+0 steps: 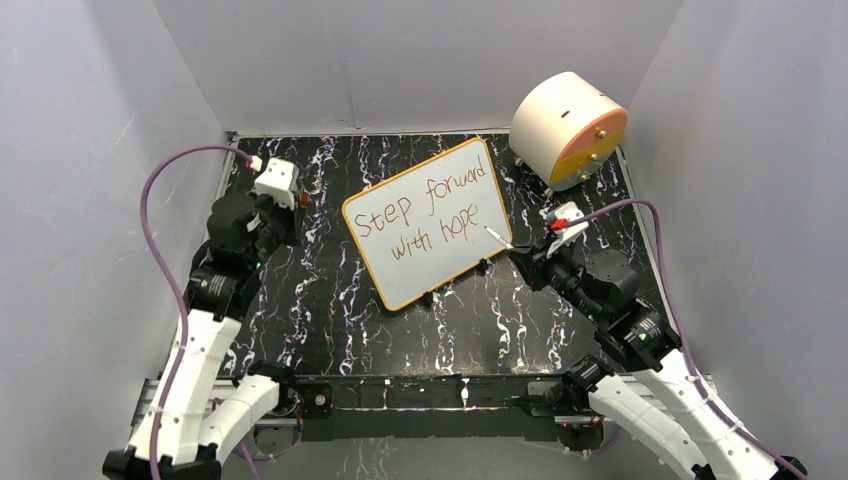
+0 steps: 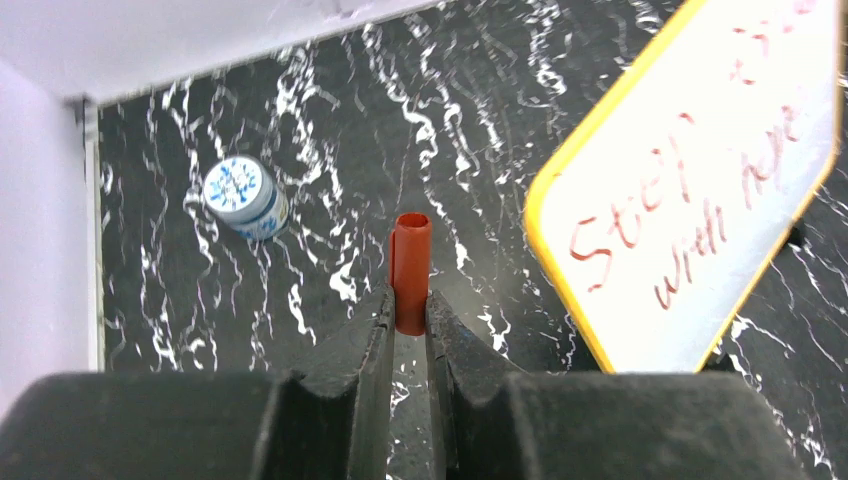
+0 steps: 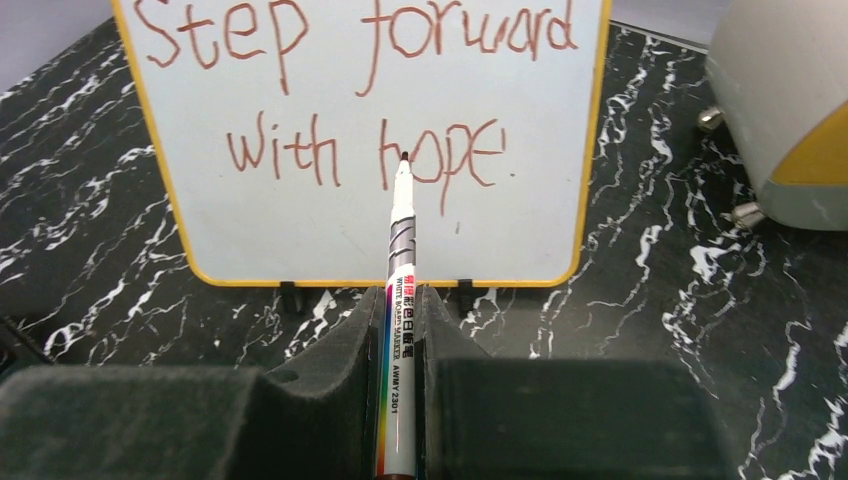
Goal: Write a sentence on the whiteboard
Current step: Close the whiteboard marker at the center of the board.
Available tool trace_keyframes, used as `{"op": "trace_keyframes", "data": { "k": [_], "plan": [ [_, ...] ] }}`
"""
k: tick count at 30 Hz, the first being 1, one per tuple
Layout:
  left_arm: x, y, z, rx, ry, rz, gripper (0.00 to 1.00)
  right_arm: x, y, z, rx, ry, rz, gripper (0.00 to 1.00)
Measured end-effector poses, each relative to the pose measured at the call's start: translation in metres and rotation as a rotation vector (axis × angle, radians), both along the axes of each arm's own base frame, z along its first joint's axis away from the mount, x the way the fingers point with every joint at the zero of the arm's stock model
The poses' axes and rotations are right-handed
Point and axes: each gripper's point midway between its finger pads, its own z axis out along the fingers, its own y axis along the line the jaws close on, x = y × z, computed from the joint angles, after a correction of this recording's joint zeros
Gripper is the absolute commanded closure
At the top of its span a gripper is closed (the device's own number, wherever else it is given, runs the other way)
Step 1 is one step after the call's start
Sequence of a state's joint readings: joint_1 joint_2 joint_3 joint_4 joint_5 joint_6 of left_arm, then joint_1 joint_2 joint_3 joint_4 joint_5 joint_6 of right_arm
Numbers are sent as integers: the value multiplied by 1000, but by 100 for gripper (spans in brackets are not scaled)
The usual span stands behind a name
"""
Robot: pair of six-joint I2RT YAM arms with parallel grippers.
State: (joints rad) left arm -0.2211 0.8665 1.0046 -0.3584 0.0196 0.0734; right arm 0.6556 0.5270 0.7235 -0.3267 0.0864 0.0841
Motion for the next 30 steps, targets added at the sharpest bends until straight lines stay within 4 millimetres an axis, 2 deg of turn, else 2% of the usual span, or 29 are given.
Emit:
{"op": "trace_keyframes", "data": {
  "k": [4, 8, 17, 22, 30],
  "plan": [
    [-22, -14, 21, 35, -102, -134, 100, -4, 14, 5, 35, 4, 69, 100],
    [-39, -34, 26, 84, -158, -286, 100, -7, 30, 8, 66, 14, 145, 100],
    [-50, -81, 6, 197, -157, -588, 100, -11, 59, 7, 105, 62, 276, 100],
    [-56, -100, 2, 276, -179, -704, 100, -16, 70, 8, 129, 79, 339, 100],
    [-64, -121, -6, 417, -229, -844, 100, -22, 83, 22, 172, 88, 412, 100]
  ]
}}
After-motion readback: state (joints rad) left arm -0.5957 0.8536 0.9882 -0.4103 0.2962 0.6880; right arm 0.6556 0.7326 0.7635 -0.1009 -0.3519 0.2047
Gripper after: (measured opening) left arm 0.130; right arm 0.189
